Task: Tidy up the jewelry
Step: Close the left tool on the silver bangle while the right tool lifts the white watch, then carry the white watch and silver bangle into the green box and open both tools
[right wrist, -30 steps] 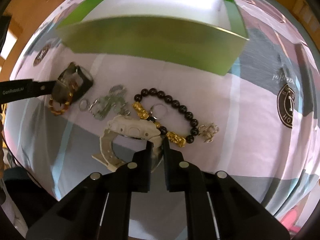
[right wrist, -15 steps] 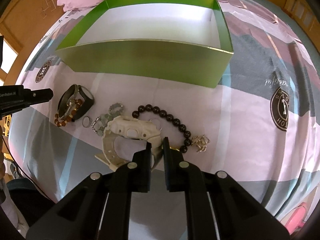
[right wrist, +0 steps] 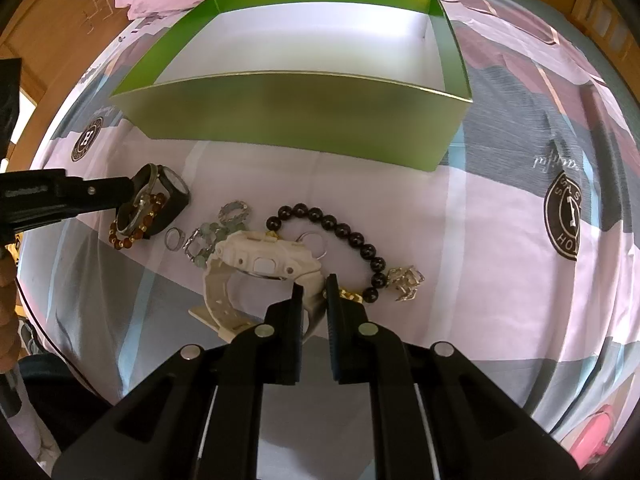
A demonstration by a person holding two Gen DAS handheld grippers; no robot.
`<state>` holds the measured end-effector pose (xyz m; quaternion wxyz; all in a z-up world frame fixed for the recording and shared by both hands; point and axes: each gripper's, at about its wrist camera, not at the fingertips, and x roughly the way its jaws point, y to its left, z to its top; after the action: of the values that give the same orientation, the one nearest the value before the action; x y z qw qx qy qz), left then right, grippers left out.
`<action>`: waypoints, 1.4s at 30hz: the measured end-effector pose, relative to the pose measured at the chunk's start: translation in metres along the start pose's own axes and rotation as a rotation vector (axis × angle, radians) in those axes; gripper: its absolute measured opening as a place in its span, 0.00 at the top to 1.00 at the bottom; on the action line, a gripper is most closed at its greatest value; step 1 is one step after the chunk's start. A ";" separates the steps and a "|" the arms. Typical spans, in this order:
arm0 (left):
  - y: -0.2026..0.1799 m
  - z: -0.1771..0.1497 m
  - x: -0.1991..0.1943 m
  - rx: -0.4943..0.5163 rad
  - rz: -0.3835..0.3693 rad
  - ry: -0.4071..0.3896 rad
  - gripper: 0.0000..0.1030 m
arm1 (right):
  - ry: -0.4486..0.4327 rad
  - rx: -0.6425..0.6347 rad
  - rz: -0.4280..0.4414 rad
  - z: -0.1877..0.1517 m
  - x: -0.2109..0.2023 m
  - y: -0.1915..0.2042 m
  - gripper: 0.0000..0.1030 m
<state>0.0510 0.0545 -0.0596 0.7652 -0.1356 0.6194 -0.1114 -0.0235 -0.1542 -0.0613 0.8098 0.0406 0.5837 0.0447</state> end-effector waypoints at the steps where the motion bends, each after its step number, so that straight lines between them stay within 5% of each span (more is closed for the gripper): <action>1: -0.001 0.001 0.003 -0.002 0.011 0.006 0.82 | 0.001 -0.001 0.000 0.000 0.000 0.000 0.90; 21: 0.001 0.000 0.015 0.017 0.083 0.036 0.82 | 0.012 -0.005 -0.018 -0.003 0.006 0.001 0.90; 24: 0.001 -0.001 0.020 0.011 0.104 0.044 0.97 | 0.010 -0.005 -0.017 -0.002 0.007 0.002 0.90; 36: -0.008 -0.001 -0.044 0.046 -0.023 -0.150 0.98 | -0.159 0.029 0.009 0.011 -0.035 -0.010 0.90; 42: -0.015 0.006 -0.062 0.036 -0.025 -0.216 0.98 | -0.256 0.049 0.059 0.028 -0.063 -0.019 0.90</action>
<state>0.0437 0.0614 0.0037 0.8283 -0.1408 0.5296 -0.1170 -0.0164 -0.1811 0.0050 0.8747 0.0830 0.4751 0.0486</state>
